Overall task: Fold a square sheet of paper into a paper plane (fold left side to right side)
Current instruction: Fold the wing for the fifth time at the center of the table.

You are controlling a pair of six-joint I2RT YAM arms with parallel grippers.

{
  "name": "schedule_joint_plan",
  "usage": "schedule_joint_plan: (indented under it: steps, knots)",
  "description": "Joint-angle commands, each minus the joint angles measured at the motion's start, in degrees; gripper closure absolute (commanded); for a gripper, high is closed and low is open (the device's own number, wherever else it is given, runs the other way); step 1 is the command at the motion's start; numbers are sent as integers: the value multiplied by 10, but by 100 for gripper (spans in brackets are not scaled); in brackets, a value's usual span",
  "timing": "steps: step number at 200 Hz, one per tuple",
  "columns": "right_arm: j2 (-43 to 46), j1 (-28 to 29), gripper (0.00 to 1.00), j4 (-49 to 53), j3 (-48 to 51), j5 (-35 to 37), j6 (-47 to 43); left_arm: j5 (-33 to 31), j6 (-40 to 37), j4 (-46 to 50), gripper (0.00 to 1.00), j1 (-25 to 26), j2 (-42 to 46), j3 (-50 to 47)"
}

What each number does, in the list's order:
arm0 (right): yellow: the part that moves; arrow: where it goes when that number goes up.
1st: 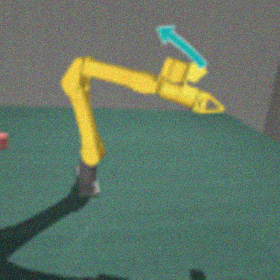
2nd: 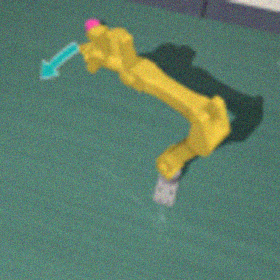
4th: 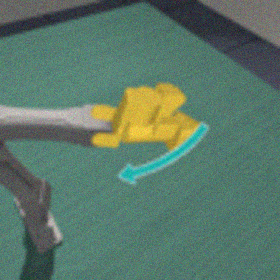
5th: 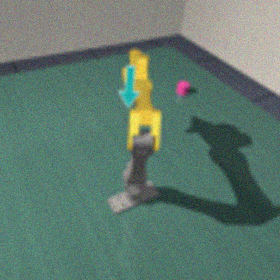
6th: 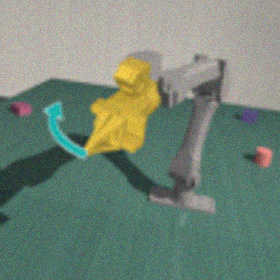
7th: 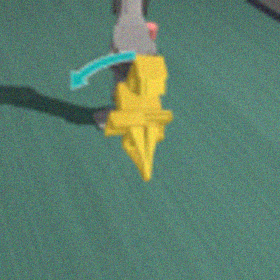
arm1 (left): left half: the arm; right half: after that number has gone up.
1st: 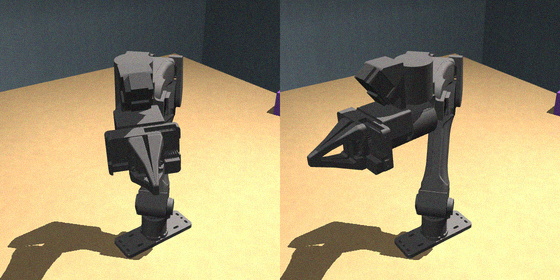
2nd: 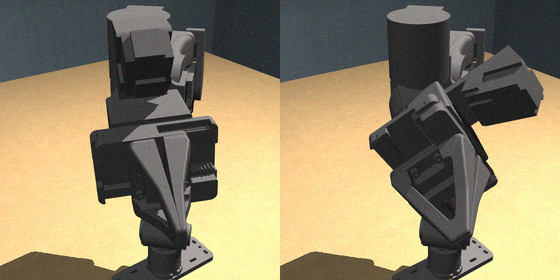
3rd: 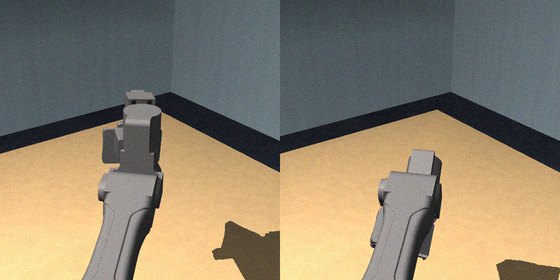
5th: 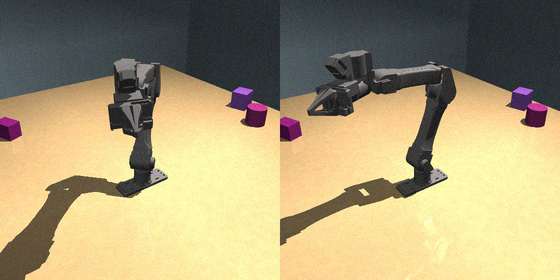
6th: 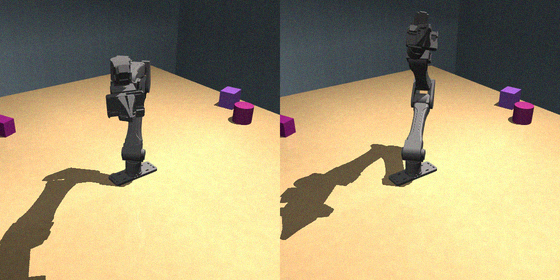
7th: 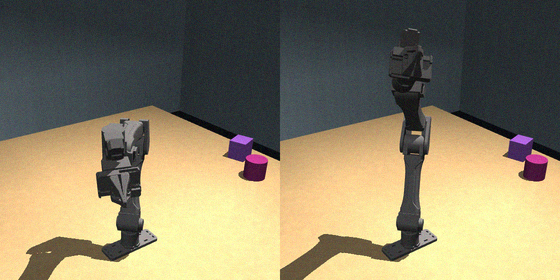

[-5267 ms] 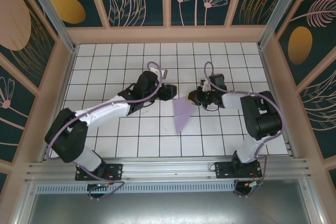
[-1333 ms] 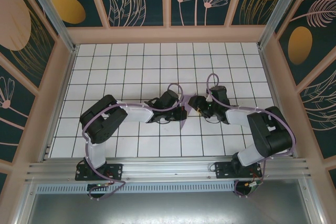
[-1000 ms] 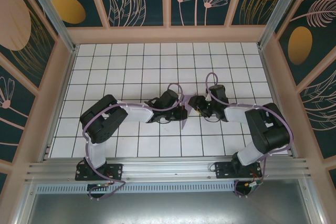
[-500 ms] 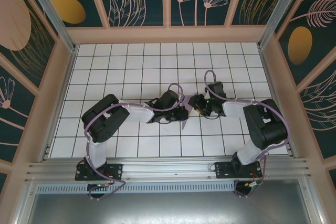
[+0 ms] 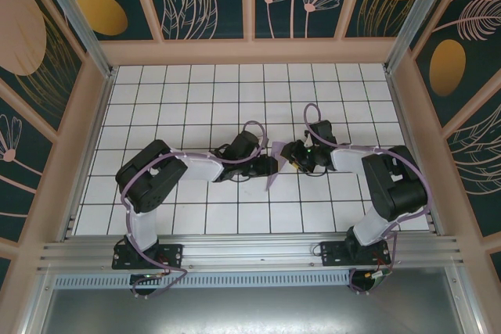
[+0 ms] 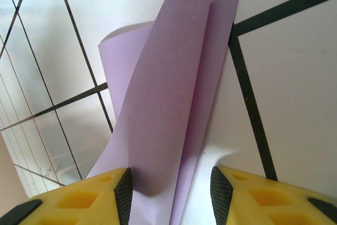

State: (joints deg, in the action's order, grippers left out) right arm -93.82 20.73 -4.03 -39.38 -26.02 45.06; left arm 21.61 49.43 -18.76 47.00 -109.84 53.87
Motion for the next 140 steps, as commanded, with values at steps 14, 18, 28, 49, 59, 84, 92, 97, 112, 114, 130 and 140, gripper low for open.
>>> schedule_joint_plan:
  steps: [14,18,28,49,59,84,92,97,112,114,130,140]
  knots:
    - [-49,14,53,-7,3,22,-23,7,6,-18,70,-5,8,-5]
    - [-48,13,53,-6,3,22,-23,8,6,-18,72,-6,6,-4]
    - [-50,14,53,-6,3,22,-23,7,6,-18,75,-8,3,-6]
    - [-50,14,53,-7,2,20,-25,4,7,-18,83,-10,-2,-6]
    - [-50,14,53,-6,1,19,-26,3,6,-19,87,-11,-4,-6]
    - [-50,14,53,-3,0,20,-32,0,4,-17,90,-12,-8,-3]
    - [-49,13,53,-4,0,19,-35,1,4,-17,90,-13,-10,-3]
    - [-48,14,53,-5,0,18,-37,2,3,-18,90,-14,-11,-5]
    - [-39,14,53,-10,1,17,-45,3,5,-20,90,-16,-13,-7]
    - [-37,14,52,-11,1,16,-46,3,5,-20,91,-15,-13,-7]
    - [-16,10,52,-23,5,15,-52,9,11,-28,91,-19,-15,-12]
    - [0,8,51,-34,8,9,-57,14,14,-36,91,-21,-15,-17]
